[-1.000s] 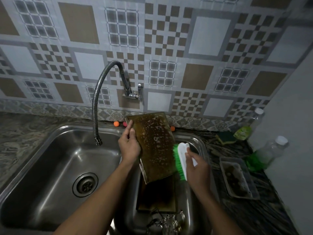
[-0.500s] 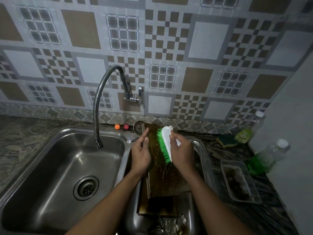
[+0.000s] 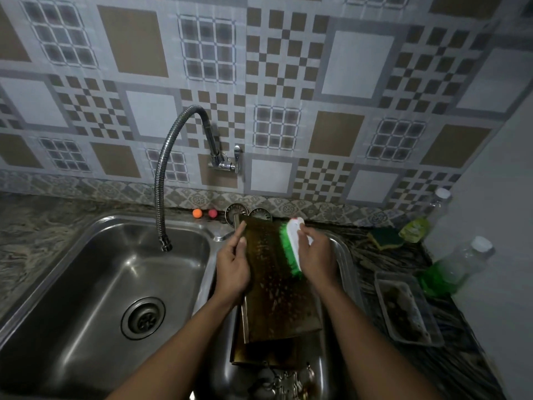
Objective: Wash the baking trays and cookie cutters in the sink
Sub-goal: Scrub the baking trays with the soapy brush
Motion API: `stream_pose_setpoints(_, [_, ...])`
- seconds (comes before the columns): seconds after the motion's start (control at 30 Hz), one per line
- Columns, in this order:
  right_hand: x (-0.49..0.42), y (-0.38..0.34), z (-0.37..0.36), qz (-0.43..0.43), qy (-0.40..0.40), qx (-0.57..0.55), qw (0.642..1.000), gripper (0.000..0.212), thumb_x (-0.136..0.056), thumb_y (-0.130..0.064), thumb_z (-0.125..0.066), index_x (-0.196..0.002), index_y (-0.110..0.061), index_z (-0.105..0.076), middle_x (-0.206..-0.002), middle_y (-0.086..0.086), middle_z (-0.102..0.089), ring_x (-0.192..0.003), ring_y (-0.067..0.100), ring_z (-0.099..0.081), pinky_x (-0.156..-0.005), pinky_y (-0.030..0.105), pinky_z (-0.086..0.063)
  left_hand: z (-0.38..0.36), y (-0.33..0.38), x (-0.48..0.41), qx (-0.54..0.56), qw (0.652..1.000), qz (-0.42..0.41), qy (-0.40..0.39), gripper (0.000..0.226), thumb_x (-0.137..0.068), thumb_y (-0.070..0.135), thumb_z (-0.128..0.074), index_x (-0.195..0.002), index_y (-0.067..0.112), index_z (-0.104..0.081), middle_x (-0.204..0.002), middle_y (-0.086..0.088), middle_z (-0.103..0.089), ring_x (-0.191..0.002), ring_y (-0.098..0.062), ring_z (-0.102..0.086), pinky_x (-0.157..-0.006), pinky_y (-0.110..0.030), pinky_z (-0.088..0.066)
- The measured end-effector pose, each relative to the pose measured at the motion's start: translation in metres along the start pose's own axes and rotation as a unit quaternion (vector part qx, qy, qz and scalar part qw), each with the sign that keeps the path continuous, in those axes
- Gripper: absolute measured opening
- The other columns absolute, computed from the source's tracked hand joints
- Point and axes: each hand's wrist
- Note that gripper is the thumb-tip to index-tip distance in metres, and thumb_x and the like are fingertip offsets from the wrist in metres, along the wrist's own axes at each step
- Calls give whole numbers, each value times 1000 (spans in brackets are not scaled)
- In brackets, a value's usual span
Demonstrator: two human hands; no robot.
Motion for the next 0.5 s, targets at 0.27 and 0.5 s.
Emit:
stream_pose_setpoints(0.27, [6,99,95,0,122,75,990,30,-95,-20,-58,-121,-9,-66,-121,15,-66,-109,34,-62,-91,36,-46,2,-8,-1,-100,993,-58,-26,39,-103,19,-45,-142,19,-51,-140,0,-56,-130,-10,-51,-111,-27,-41])
stream_pose_setpoints(0.5, [27,167,154,-94,70,162,980,38,-94,-22,-60,-127,-4,-59,-123,22,-63,-110,39,-59,-91,42,-47,-10,-12,3,-109,993,-43,-34,46,-97,22,-48,-143,23,-49,-117,-30,-61,-105,-47,-59,-87,-59,-50])
Point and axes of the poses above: each hand's wrist, its own x-axis away from the middle knuckle, its own z-axis out of the back of the hand, y = z × x
